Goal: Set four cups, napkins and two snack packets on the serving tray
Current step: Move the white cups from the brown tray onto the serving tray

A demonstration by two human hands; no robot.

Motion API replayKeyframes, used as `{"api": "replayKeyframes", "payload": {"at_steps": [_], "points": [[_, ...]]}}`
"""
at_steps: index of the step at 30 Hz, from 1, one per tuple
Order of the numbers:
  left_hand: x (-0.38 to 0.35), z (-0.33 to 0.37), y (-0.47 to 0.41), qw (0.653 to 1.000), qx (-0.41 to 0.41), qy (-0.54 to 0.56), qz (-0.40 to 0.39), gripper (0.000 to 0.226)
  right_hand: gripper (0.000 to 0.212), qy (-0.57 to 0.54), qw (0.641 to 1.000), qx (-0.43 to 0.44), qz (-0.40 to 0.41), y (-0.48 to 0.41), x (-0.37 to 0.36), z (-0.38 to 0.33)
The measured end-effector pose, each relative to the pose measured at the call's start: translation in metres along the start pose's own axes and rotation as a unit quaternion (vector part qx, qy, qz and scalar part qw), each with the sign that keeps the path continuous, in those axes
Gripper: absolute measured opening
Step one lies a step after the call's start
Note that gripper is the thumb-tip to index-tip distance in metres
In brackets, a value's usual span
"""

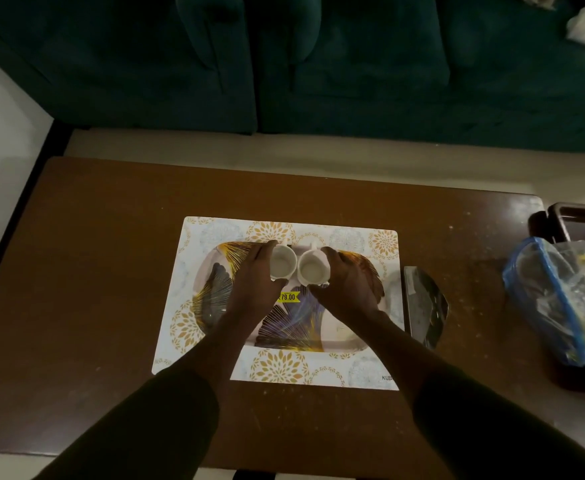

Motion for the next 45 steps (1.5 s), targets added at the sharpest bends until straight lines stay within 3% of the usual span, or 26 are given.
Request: {"api": "replayKeyframes", "payload": {"at_steps": [12,20,23,25,28,32,40,45], "points": [[-0.002,-0.004,-0.005,1.000,0.003,-0.007,-0.011,0.075,0.064,-0.006,1.000,0.000,-0.004,-0.005,-0.004,0.002],[0.006,0.000,-0.004,0.997,-0.016,-0.063,-0.044,0.105,0.101,0.010,0.999,-0.030,-0.030,-0.003,0.003,0.007],[0.017,0.003,-0.009,0.993,-0.006,-0.100,-0.063,0.110,0.105,0.009,0.998,-0.039,-0.042,-0.002,0.019,0.009],[0.028,0.010,-0.017,0.992,-0.010,-0.109,-0.055,0.100,0.099,-0.003,0.999,-0.045,-0.018,-0.005,0.043,0.011],[0.046,0.036,-0.030,0.994,-0.029,-0.108,-0.002,0.076,0.072,0.003,0.996,-0.031,0.082,-0.011,0.102,0.023],[0.038,0.095,-0.046,0.991,-0.073,-0.106,0.034,0.064,0.043,0.029,0.984,-0.054,0.165,-0.016,0.173,0.073],[-0.092,0.244,-0.051,0.987,-0.145,-0.061,-0.028,0.062,0.034,0.020,0.978,-0.086,0.188,0.028,0.254,0.195],[-0.181,0.333,-0.054,0.979,-0.171,-0.060,-0.090,0.068,0.023,0.033,0.971,-0.157,0.176,0.070,0.302,0.288]]}}
Point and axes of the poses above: each hand's wrist, its own y-axis away from the middle knuckle, its own x-axis out of the back of the hand, z = x × y, the point moved 9 cm from there along -y, towards the middle knuckle, and after that the axes turned 1 degree about -y, right-handed, at the moved point
